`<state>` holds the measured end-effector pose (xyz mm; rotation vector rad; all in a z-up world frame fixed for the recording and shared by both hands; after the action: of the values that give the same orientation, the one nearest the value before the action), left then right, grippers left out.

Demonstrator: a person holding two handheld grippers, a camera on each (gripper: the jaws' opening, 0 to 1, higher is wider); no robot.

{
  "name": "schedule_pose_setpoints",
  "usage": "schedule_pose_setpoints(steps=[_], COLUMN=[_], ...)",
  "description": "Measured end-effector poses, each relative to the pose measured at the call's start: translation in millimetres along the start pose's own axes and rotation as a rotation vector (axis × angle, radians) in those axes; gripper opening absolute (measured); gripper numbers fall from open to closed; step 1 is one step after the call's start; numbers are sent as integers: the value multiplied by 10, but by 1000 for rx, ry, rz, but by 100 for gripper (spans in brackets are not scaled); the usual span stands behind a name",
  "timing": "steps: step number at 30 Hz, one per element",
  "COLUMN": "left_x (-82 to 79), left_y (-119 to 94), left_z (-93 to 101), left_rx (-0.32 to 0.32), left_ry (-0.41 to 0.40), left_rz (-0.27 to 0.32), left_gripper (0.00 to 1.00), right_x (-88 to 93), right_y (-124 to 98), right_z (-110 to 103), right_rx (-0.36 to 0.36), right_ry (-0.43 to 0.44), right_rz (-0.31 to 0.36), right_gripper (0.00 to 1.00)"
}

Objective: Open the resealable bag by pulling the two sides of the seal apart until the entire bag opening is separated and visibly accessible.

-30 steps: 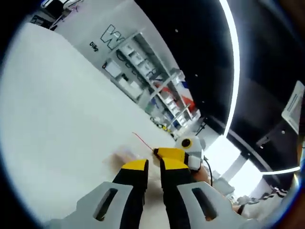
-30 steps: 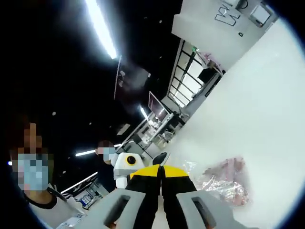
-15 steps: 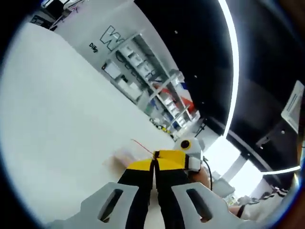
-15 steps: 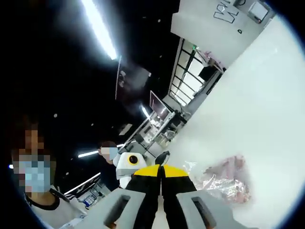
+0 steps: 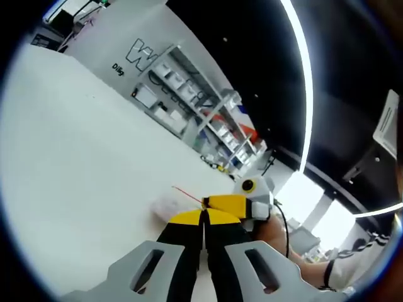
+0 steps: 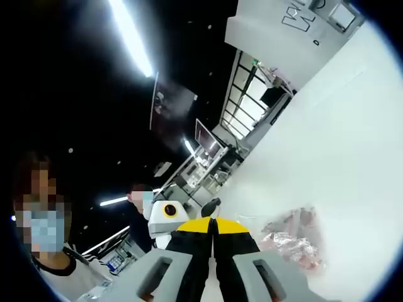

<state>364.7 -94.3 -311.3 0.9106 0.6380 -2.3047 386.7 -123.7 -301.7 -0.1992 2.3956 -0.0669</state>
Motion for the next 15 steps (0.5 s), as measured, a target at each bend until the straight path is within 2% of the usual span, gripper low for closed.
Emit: schedule_pose_setpoints(steps=[5,9,15], left_x=[12,32,72], left_y=[2,6,13], left_z=[-15,-37,-67], left_rx=[-12,-30,-51], left_ry=[25,41,52], left_rz=[-12,-22,-45], left_gripper=[0,0,0], right_x=[15,24,68], right_y=[0,-13,-11], right_z=[17,81,92], right_rx=[33,105,161], right_ry=[-25,-90,-151], right_rz=[-26,-57,-91], right_gripper=[0,0,0])
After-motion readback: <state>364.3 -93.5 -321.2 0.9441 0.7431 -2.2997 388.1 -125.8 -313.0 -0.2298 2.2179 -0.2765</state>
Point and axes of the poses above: the point that each gripper's makers call its tool centre point, and the gripper's own axes: y roughly forward along the fingers, z roughly to its right, x roughly out of its underside, the point moved 2 cm from there along -y, roughly backward along the fingers, and after that the axes turned 14 degrees about -z, right-handed, at the moved point
